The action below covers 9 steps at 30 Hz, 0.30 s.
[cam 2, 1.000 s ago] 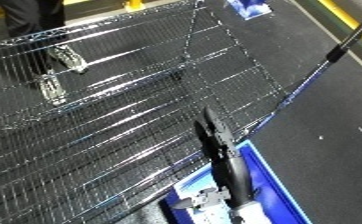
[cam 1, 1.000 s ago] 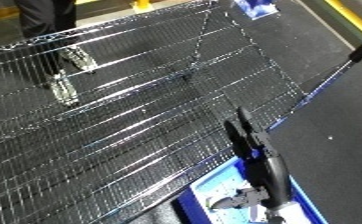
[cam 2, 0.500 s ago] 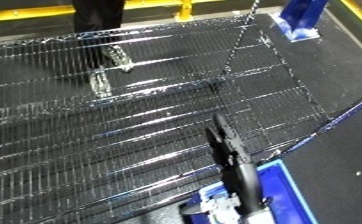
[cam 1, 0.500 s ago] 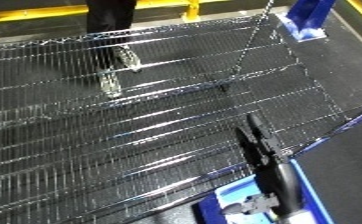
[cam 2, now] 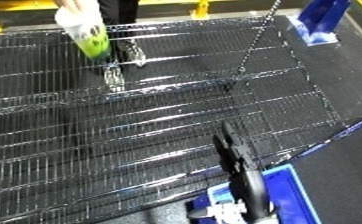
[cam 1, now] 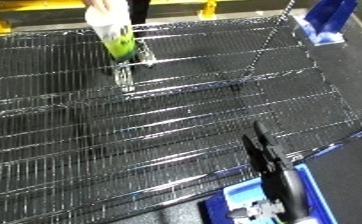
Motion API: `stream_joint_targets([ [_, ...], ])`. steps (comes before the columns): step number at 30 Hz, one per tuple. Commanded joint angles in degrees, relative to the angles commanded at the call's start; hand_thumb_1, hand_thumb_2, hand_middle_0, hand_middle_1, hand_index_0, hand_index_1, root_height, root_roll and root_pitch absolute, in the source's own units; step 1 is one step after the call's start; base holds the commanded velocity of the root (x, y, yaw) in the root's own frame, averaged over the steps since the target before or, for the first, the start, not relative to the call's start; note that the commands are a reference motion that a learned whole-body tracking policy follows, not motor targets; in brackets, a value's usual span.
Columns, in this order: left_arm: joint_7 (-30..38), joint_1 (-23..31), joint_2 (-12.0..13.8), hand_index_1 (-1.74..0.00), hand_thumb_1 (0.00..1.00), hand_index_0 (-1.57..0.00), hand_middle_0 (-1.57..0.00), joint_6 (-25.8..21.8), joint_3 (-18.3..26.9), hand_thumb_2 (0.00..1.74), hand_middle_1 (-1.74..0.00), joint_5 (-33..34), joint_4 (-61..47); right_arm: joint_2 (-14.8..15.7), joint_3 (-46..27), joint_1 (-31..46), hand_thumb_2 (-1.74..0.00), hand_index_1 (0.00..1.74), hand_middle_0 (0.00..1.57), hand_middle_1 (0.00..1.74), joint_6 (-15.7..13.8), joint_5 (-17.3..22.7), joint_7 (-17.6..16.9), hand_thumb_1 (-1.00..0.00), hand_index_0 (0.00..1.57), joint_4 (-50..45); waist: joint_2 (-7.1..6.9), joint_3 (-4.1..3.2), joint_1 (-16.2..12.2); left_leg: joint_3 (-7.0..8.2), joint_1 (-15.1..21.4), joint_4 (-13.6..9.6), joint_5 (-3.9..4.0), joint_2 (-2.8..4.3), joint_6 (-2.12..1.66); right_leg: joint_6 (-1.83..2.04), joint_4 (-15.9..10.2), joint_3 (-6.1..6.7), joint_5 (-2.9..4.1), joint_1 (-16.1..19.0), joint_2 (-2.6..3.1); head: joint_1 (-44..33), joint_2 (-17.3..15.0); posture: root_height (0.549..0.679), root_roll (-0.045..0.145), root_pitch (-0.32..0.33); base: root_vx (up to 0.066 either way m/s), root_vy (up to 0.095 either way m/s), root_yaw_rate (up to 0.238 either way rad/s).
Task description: Pick up the object and place it into the box
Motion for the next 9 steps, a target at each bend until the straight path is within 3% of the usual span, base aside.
stream_joint_targets([
  [9, -0.41, 0.30, -0.08, -1.74, 1.00, -1.57, -1.57, -0.14, -0.05, 1.74, -1.74, 0.16, -0.05, 0.32, 0.87, 0.63, 0.00, 0.00, 0.00, 0.00, -0.32, 0.08, 0.09, 0.00, 0.00, 0.78, -0.20, 0.20, 0.17, -0.11, 0.35, -0.53, 0.32, 0.17, -0.16, 0.16, -0.13, -0.21, -0.09, 0.29, 0.04, -0.51, 0.95, 0.662, 0.039, -0.045, 0.024, -0.018, 0.015],
])
